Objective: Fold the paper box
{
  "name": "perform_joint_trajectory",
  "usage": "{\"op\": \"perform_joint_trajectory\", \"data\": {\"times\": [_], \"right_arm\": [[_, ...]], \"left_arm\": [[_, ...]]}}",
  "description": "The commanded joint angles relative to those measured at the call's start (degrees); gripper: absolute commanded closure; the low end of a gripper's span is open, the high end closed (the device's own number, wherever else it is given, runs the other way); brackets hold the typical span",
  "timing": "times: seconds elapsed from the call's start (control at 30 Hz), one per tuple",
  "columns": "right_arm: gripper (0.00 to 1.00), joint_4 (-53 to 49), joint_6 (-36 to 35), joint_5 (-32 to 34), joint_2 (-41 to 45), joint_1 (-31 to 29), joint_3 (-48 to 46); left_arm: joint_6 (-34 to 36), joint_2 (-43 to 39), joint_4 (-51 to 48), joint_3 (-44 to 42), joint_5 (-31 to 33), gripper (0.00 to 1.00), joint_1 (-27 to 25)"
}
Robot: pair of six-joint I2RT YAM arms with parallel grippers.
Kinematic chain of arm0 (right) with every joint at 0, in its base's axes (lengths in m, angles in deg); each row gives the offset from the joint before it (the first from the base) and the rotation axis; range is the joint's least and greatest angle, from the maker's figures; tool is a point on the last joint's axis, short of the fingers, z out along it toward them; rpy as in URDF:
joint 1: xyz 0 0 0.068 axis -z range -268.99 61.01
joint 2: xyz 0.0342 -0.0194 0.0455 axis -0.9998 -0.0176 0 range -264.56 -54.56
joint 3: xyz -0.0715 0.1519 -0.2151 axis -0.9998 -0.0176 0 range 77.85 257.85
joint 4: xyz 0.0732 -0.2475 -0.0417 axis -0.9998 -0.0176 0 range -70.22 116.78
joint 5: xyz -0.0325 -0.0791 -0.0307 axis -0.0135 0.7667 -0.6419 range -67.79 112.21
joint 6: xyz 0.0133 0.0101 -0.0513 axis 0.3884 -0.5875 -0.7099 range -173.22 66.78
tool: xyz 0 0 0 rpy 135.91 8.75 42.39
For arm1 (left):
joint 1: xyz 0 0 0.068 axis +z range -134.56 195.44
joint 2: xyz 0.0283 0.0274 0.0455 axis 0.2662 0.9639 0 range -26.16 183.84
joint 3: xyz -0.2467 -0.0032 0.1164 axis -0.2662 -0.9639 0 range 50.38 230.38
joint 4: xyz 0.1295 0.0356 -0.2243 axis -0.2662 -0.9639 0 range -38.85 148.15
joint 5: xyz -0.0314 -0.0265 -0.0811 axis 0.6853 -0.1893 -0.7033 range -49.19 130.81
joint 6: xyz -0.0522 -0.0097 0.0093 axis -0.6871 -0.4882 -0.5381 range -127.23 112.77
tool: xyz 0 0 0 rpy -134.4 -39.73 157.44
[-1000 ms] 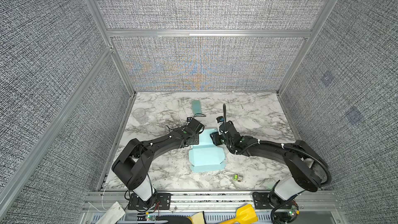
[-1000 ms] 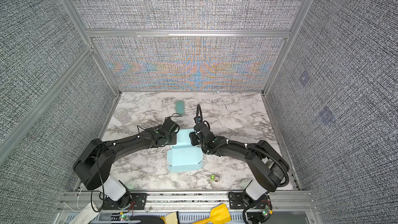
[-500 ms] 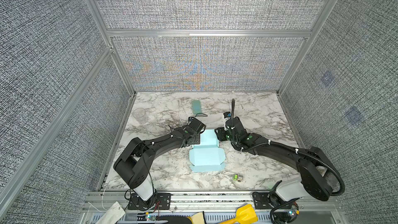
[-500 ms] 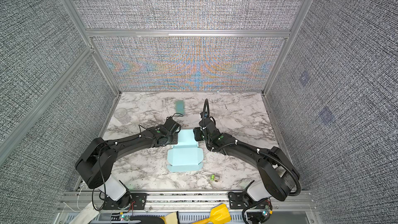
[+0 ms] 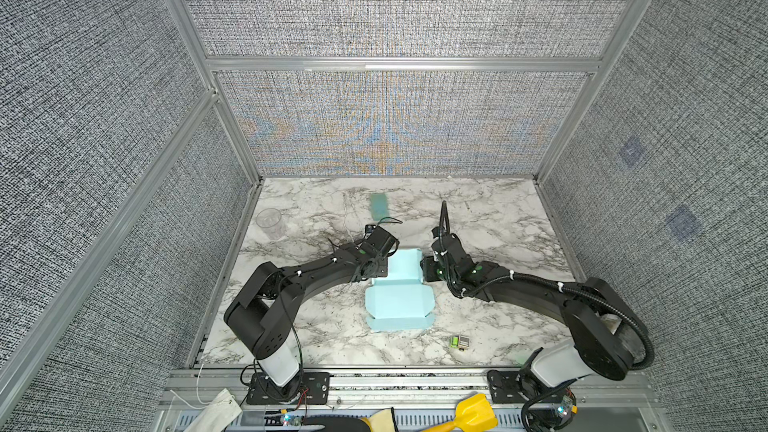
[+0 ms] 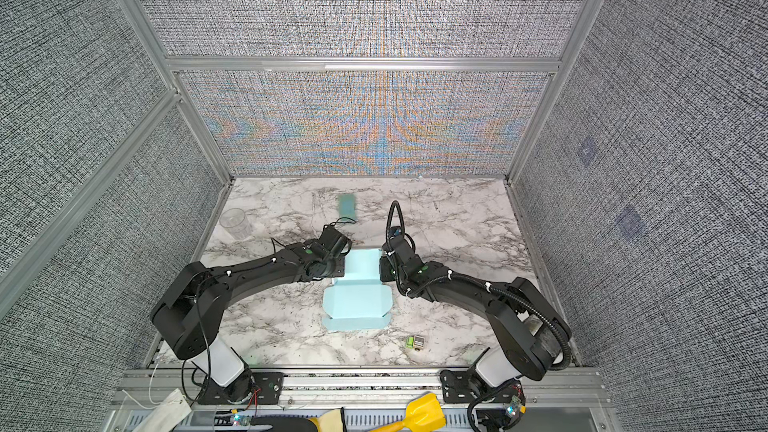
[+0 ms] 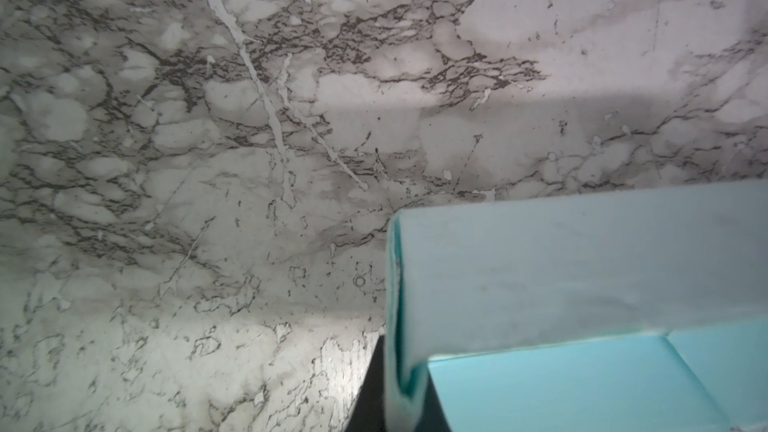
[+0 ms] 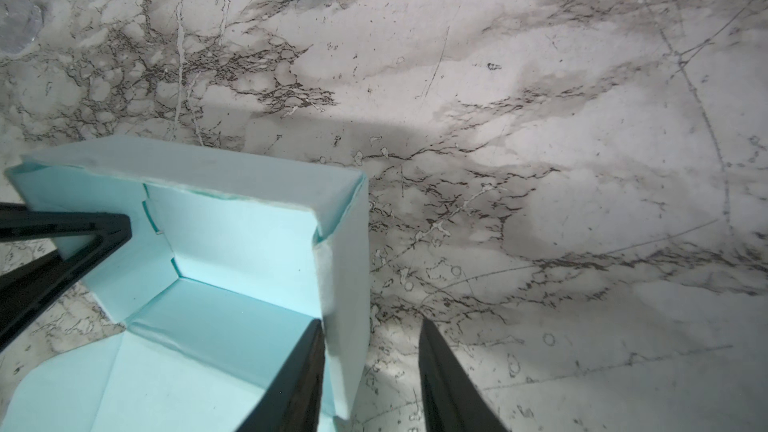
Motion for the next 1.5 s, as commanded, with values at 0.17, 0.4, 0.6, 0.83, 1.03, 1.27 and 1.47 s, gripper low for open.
{"op": "perform_joint_trajectory", "data": {"times": [0.17, 0.4, 0.6, 0.83, 1.03, 1.27, 1.47], "right_arm": [[0.63, 0.49, 0.58, 2.36, -0.54, -1.69, 0.91], [0.64, -0.33, 2.13, 5.99, -1.0, -3.39, 0.06], [0.66, 0.82, 2.95, 6.78, -1.55, -4.3, -0.49], [0.66, 1.35, 3.05, 7.0, -1.44, -4.56, -0.24], [0.67, 2.53, 3.22, 6.52, -3.35, -4.65, 0.56], [0.67, 2.68, 3.1, 7.79, -4.62, -4.56, 1.82], [0.68, 2.1, 3.93, 8.78, -6.03, -4.57, 2.08]], "left_arm": [[-0.17, 0.45, -2.02, 0.86, 1.64, 1.0, -0.17], [-0.34, 0.63, -1.78, 0.61, 1.77, 1.0, -0.26], [-0.76, 0.46, -1.65, 0.23, 1.93, 1.0, -0.26], [-1.11, 1.82, -2.59, 0.99, 2.87, 1.0, -0.36], [-1.46, 2.91, -3.4, 1.99, 3.17, 1.0, -0.69], [-1.73, 2.84, -4.01, 2.43, 3.75, 1.0, -1.14], [-1.9, 2.66, -4.46, 2.43, 4.29, 1.0, -1.23]]}}
